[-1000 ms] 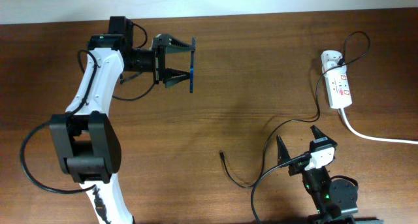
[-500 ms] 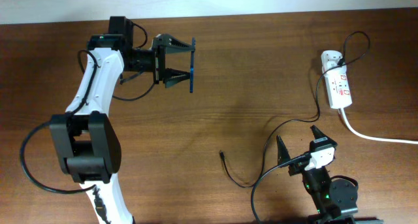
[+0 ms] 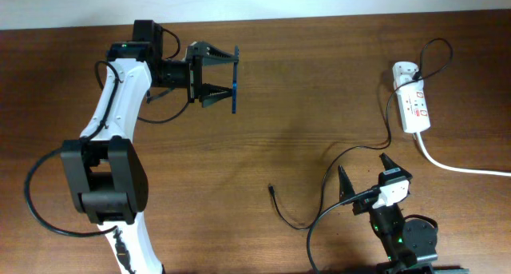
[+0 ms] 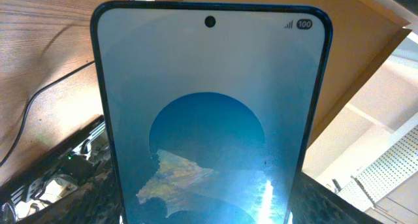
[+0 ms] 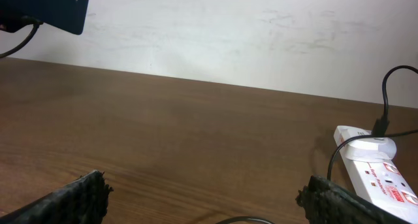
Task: Plug charger to phone and switch on socket
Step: 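Move the right gripper toward the phone held by the left gripper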
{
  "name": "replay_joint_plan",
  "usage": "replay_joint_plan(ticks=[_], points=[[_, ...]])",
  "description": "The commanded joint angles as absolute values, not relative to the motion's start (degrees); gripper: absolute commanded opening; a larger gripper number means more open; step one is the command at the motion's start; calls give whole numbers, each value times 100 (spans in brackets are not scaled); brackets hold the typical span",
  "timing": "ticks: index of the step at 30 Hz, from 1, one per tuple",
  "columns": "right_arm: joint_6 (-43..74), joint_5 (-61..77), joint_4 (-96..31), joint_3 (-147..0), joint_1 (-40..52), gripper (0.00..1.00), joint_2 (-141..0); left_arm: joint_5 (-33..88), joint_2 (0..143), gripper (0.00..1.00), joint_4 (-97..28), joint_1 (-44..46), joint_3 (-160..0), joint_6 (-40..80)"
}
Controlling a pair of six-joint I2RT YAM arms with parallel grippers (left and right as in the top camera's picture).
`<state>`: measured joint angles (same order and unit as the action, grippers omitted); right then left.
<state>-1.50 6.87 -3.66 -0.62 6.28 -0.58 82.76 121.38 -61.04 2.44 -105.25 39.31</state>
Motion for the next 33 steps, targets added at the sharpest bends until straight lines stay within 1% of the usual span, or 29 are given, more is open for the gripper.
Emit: replay_joint_plan(ticks=[1, 16, 23, 24, 26, 27, 28, 29, 30, 31, 33], points=[[-108, 679, -401, -32, 587, 98, -21, 8619, 11856, 78, -6097, 198, -10582, 3981], [-108, 679, -401, -32, 587, 98, -21, 8619, 11856, 79, -6095, 198, -10582, 3981], [-93, 781, -255, -32, 593, 98, -21, 8621, 11856, 77, -6099, 198, -10582, 3983], [408, 1719, -73, -32, 600, 98, -19, 8621, 11856, 77, -6099, 198, -10582, 3986], [1811, 3870, 228, -32, 602, 98, -19, 8621, 11856, 78, -6099, 198, -10582, 3986], [2150, 4390, 674, -32, 602, 98, -19, 8621, 11856, 77, -6099, 198, -10582, 3986], [2403, 4825, 1721, -32, 602, 98, -21, 8621, 11856, 78, -6099, 198, -10582, 3986], [2580, 4960, 2700, -34, 600, 98, -19, 8621, 11856, 78, -6097, 198, -10582, 3988], [2965, 4727, 3568, -117, 600, 99, -21, 8621, 11856, 78, -6099, 198, -10582, 3988], [3129, 4449, 3684, -340, 598, 98, -21, 8624, 11856, 78, -6099, 198, -10582, 3986], [2934, 4399, 3057, -1367, 596, 98, -340, 8643, 11856, 78, -6099, 198, -10582, 3988]])
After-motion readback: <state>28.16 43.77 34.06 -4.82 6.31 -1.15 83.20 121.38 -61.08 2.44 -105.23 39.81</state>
